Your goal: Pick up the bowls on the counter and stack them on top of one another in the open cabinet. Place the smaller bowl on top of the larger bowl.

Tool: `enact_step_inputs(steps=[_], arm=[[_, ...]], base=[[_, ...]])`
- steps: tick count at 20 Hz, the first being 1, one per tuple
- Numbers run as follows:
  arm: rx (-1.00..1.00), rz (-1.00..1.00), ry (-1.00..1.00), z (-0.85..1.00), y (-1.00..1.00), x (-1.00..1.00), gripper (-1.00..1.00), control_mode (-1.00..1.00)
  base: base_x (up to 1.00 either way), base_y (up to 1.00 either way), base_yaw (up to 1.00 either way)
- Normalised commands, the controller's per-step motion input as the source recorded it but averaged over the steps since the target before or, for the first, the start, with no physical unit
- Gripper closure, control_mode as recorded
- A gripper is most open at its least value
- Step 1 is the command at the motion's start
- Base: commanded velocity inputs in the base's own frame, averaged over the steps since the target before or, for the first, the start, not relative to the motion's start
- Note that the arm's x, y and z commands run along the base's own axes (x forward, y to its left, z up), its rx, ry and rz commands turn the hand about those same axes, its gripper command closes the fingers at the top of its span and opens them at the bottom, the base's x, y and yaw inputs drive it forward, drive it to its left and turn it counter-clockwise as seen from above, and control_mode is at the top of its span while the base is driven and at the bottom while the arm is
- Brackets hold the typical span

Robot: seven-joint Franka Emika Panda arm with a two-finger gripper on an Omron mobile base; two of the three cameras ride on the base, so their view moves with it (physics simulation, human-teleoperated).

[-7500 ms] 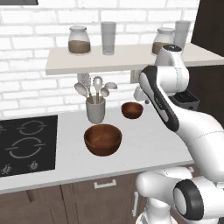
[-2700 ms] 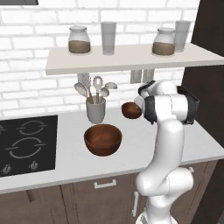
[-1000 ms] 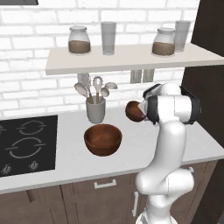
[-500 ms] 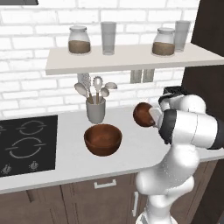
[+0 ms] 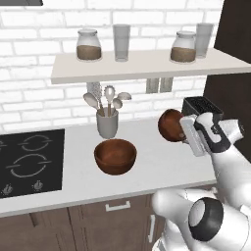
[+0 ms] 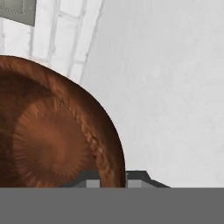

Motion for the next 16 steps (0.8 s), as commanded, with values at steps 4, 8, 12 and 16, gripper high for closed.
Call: enact_step_inputs(steps=[4, 8, 12, 16], arm=[[0.02, 0.01, 0.19, 1.0, 0.06, -0.85, 1.0, -1.0], [0.0, 0.07, 0.55, 0.77, 0.49, -0.29, 1.0, -1.0], [-0.01, 0.13, 0.57, 0.34, 0.97, -0.01, 1.0, -1.0], [-0.03, 0.14, 0.3, 0.03, 0.95, 0.0, 1.0, -1.0]], base=[[0.0, 0.0, 0.0], [0.0, 0.0, 0.0], [0.0, 0.0, 0.0], [0.0, 0.0, 0.0]])
